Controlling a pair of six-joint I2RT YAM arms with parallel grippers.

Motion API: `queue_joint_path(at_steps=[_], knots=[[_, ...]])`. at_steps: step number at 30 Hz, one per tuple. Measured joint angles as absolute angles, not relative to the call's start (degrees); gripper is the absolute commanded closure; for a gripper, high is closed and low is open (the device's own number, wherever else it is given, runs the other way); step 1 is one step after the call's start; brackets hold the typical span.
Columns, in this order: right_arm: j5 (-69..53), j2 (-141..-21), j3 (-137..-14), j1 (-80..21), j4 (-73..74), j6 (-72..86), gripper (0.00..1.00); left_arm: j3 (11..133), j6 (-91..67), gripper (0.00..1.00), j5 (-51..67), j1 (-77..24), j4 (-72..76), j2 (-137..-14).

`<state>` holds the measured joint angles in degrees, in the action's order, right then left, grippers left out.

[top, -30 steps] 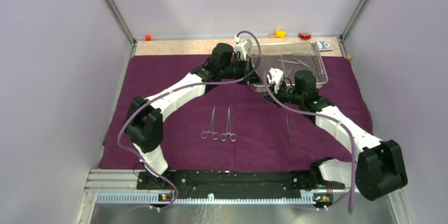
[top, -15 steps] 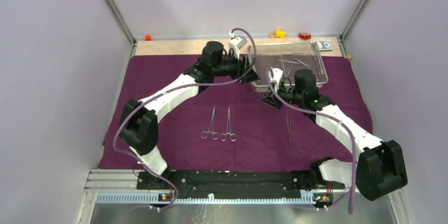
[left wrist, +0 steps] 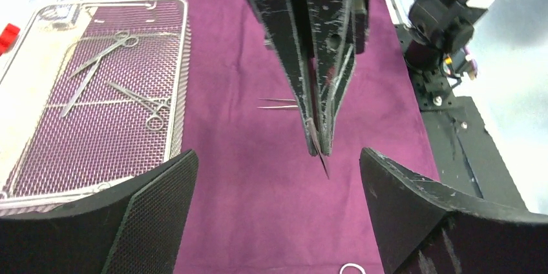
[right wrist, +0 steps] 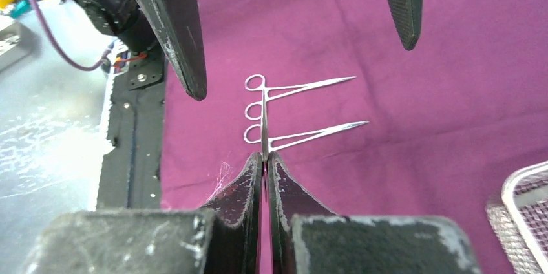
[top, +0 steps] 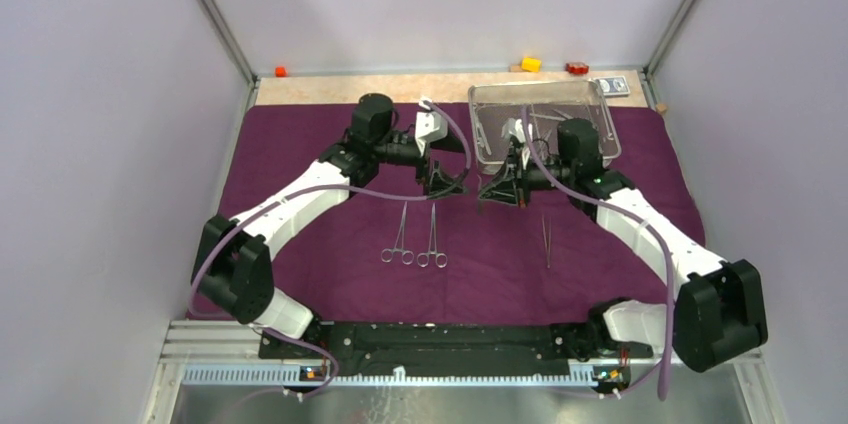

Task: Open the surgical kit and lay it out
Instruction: Pick up the medical item from the surgical kit.

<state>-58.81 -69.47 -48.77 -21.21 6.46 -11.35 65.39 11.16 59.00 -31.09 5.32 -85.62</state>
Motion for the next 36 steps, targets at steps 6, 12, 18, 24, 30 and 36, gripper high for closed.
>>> queue_joint_path(at_steps=[6,12,18,24,30,36], knots=[[-63.7,-71.4,-48.8,-21.3,7.6,-10.7,1.00,65.5,24.4,0.05,65.2,-31.1,-0.2,-85.6],[-67.3,-74.2,-49.3,-22.6,10.6,-12.2,1.00,68.7,37.5,0.21,68.1,-32.1,-9.6,-86.0],[-69.2,-77.6,-52.1,-24.9,16.1,-16.2,1.00,75.4,49.4,0.26,67.8,-36.7,-19.0,-87.9],[-70.4,-78.1,-52.6,-25.1,19.0,-18.6,1.00,78.3,62.6,0.26,66.3,-38.5,-31.4,-89.8],[-71.0,-78.2,-52.7,-25.1,21.9,-21.5,1.00,80.9,74.2,0.31,64.4,-38.6,-41.1,-91.4],[-71.0,-78.5,-53.0,-25.5,23.8,-23.1,1.00,82.3,79.9,0.50,62.3,-38.9,-45.5,-93.1]])
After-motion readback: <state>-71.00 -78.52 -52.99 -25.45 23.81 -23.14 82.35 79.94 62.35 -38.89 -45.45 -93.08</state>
